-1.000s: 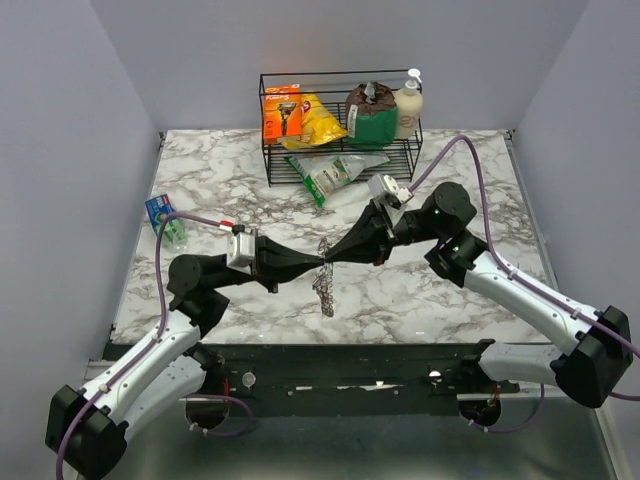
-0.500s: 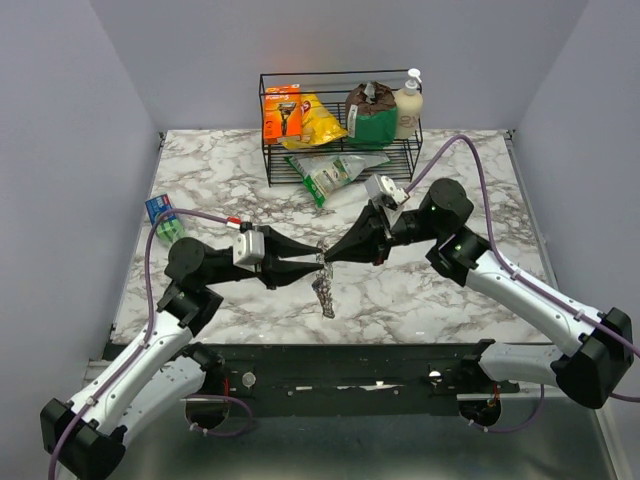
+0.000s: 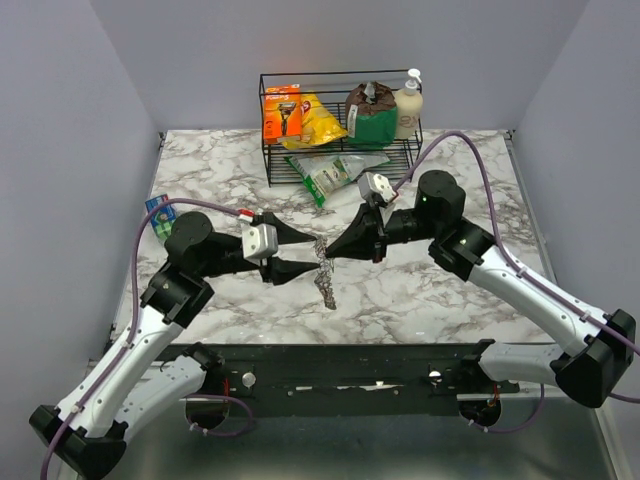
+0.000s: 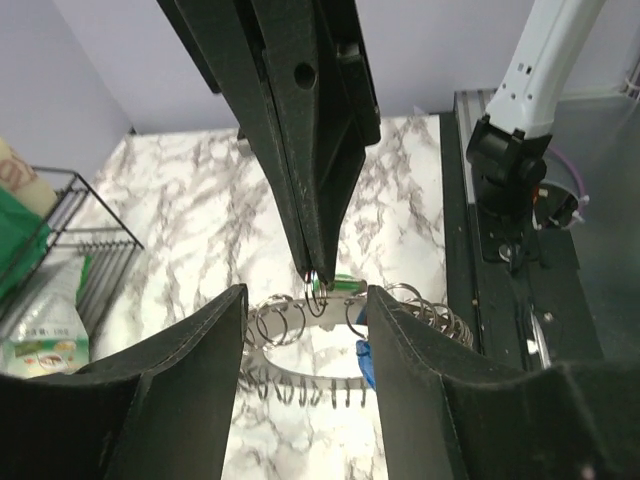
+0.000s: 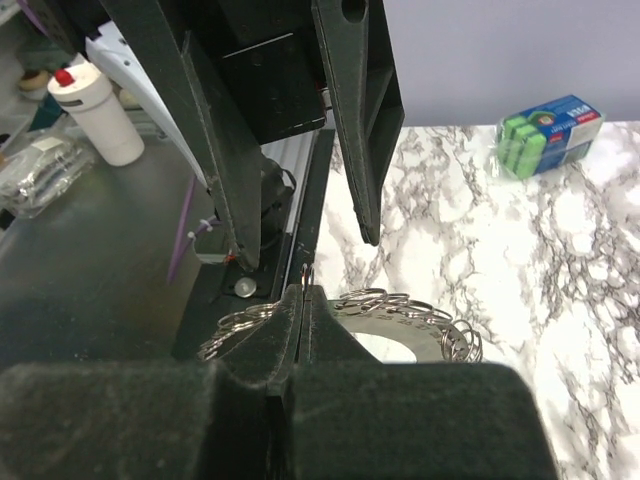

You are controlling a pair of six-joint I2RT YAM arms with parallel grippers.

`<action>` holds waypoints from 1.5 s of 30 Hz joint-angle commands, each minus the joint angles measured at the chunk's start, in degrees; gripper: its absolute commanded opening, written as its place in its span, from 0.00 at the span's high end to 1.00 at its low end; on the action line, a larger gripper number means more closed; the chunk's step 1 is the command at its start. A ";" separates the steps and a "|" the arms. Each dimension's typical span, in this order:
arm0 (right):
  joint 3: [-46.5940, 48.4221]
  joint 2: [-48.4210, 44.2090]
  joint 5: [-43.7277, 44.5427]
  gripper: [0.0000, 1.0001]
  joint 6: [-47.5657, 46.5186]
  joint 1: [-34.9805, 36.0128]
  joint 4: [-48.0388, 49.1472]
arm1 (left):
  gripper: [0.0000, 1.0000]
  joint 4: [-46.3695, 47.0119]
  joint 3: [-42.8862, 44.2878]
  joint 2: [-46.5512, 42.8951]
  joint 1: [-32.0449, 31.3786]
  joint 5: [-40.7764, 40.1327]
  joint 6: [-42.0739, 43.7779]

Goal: Put the keys on the keyring

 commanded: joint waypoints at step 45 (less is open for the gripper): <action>4.23 2.09 6.63 0.99 -9.52 0.36 -13.60 | 1.00 -18.18 9.08 16.46 -1.28 0.71 4.49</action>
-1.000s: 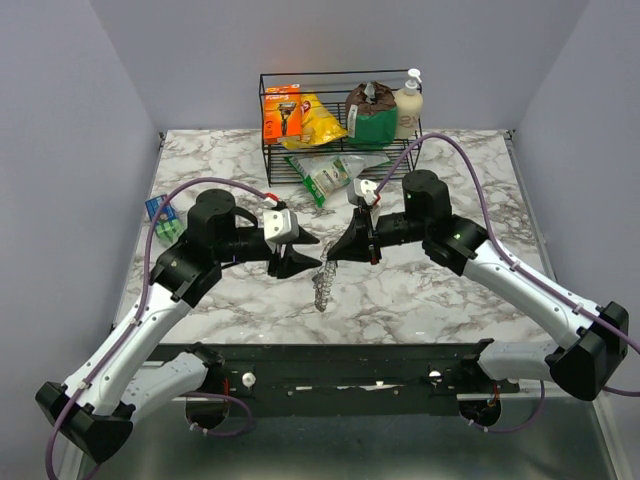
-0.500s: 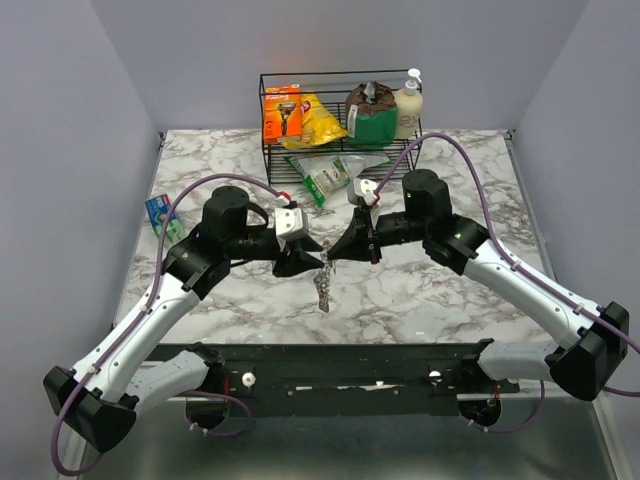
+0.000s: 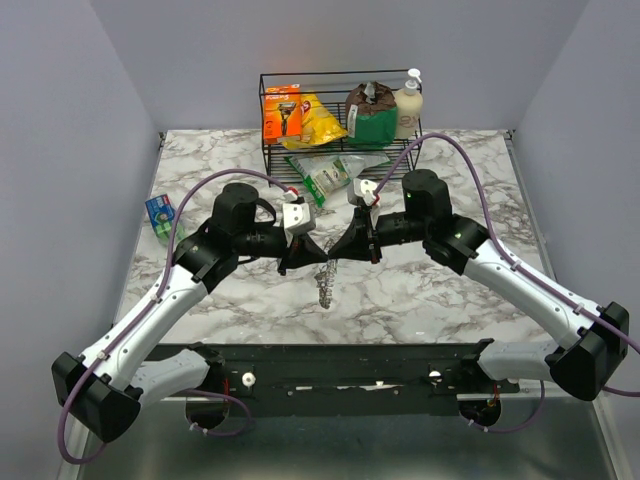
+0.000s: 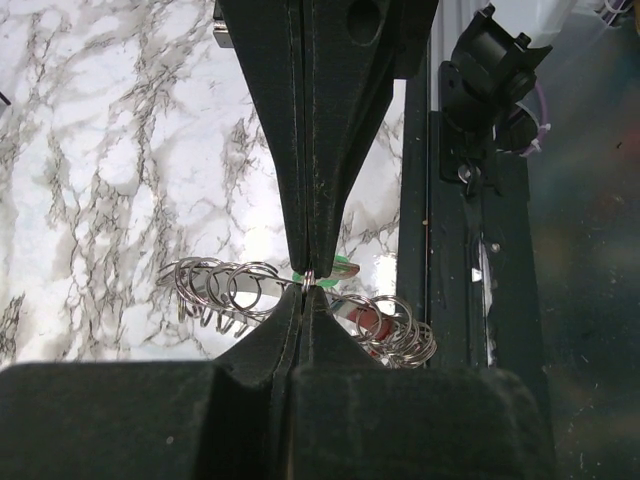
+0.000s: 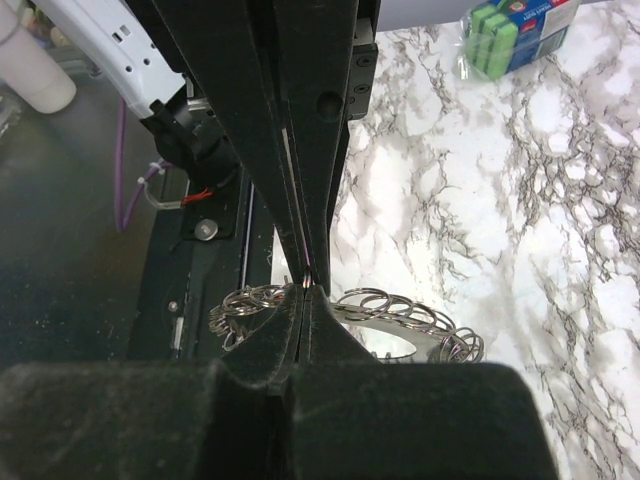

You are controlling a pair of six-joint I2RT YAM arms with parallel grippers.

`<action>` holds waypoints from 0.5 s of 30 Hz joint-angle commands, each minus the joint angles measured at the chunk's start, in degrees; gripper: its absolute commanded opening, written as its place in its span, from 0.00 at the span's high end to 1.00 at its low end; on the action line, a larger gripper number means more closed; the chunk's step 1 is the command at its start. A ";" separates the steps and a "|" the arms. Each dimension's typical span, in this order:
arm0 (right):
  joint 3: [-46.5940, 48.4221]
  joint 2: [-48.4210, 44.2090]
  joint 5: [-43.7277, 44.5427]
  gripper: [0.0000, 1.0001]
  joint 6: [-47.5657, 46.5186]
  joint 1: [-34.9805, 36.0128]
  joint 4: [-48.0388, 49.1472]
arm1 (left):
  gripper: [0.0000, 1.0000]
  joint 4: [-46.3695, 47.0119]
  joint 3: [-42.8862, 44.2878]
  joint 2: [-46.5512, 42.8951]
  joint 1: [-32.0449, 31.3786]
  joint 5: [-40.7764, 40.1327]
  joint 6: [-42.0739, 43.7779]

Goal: Put the keys on the keyring

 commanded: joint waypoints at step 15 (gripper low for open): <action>-3.31 -5.95 1.43 0.27 4.09 0.23 9.32 | 1.00 19.77 -9.04 -6.99 -0.27 -0.96 -7.70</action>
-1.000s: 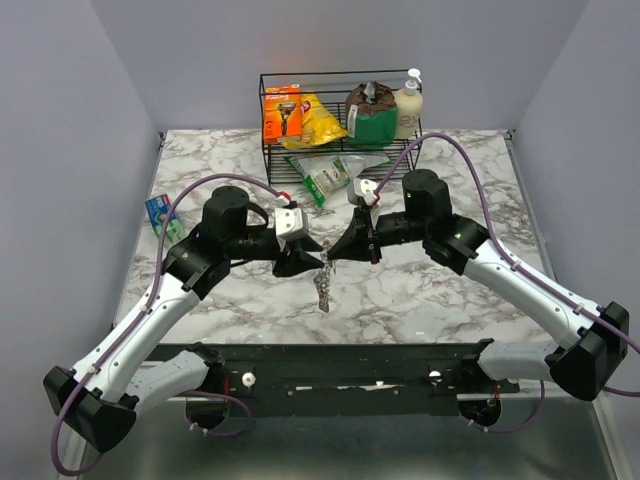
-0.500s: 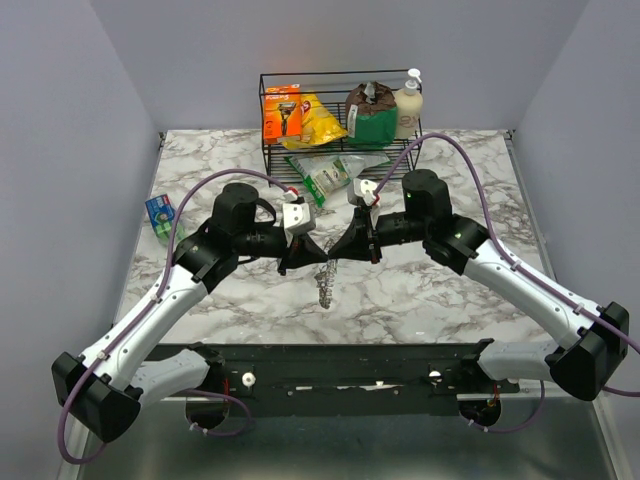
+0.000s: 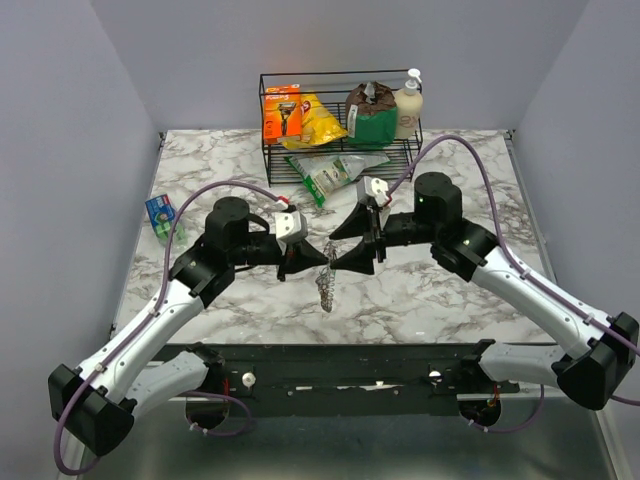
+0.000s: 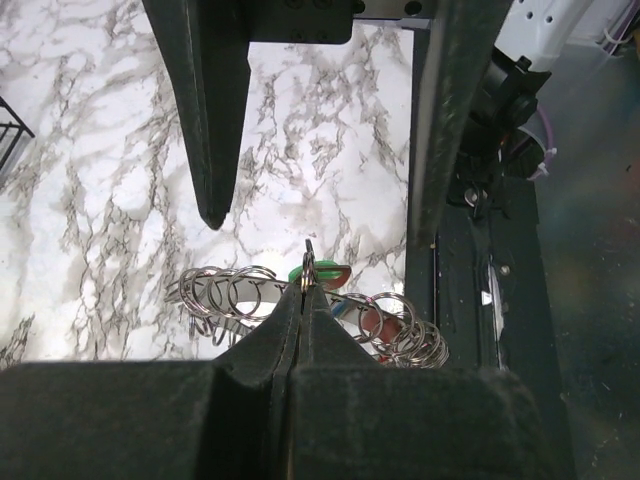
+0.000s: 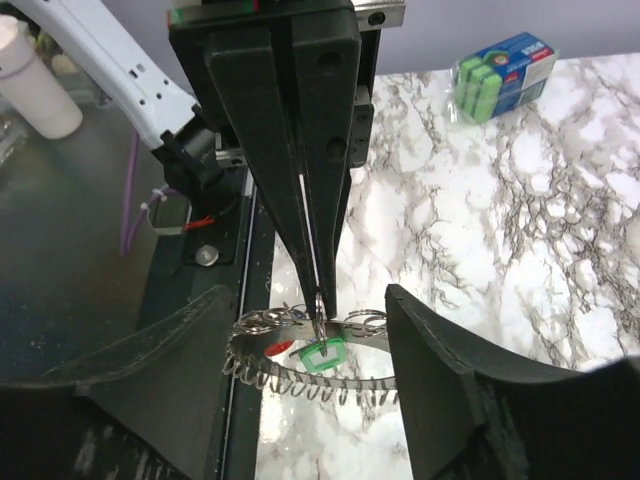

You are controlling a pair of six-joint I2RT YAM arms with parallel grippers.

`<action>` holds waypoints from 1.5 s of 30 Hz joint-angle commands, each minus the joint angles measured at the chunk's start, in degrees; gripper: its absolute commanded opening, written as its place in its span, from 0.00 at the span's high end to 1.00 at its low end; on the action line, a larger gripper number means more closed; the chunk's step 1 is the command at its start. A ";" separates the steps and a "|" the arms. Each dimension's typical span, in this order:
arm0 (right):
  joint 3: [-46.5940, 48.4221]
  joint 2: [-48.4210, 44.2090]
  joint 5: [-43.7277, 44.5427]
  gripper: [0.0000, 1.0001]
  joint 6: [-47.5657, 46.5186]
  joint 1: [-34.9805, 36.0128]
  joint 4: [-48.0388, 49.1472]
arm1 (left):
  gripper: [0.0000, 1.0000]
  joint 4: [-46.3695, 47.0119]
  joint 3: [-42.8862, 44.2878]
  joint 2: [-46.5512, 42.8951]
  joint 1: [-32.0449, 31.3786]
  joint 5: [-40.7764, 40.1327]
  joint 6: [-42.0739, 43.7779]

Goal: Put the keys on the keyring

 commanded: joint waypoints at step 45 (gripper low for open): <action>-2.51 0.22 -7.72 0.98 5.42 -2.45 9.20 | 1.00 28.69 -10.82 -11.89 -0.28 0.10 -8.39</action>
